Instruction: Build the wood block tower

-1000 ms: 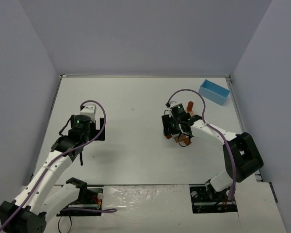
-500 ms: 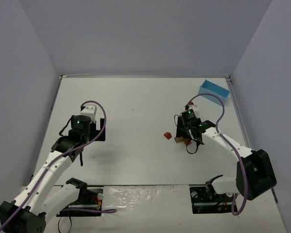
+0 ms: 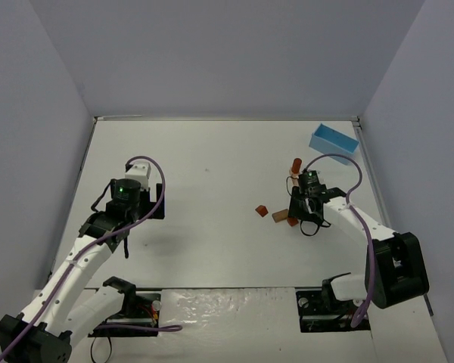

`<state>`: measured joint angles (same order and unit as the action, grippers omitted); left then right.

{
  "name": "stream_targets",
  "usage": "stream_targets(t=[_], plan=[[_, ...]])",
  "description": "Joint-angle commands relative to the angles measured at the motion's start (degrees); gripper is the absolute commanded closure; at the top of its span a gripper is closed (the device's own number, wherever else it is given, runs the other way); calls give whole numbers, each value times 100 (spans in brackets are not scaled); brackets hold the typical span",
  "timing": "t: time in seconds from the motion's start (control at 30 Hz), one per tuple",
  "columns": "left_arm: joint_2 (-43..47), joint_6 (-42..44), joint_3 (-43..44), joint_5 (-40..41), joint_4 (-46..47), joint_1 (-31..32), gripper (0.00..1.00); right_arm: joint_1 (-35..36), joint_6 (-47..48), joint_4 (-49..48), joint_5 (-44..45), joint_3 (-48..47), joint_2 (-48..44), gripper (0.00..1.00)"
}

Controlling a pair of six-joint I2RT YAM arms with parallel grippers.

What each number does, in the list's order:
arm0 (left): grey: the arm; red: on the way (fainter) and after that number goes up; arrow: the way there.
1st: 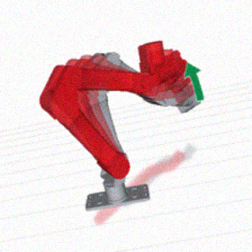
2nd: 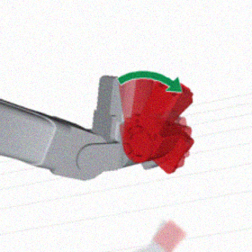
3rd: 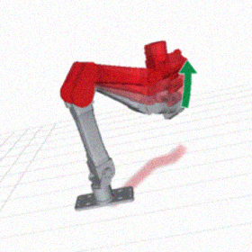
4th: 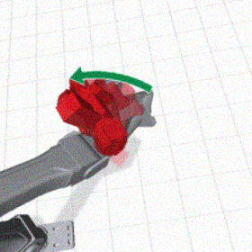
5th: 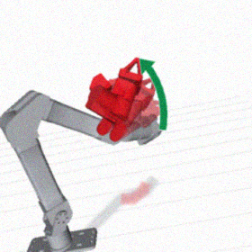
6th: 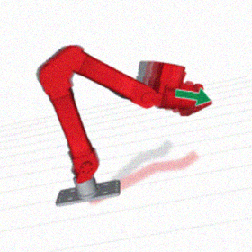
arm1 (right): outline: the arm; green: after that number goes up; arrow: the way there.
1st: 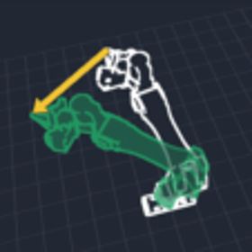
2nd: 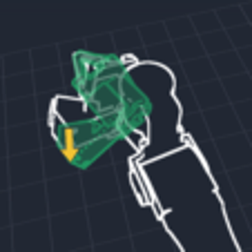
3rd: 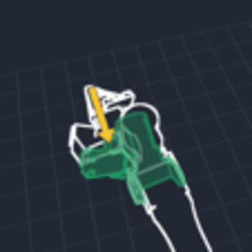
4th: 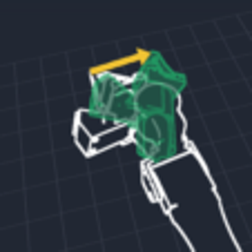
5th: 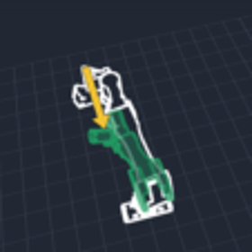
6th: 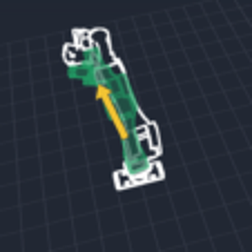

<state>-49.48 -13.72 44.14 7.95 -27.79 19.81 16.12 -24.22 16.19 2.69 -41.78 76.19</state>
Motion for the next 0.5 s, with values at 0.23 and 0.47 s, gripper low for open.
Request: stream_targets(t=[0.23,0.47], plan=[[77,-59,350,-42,142,23,3,128,813,-388,-923,-493,98,38],[61,-52,347,-81,119,23,3,463,1098,-380,-882,-938,882,23]])
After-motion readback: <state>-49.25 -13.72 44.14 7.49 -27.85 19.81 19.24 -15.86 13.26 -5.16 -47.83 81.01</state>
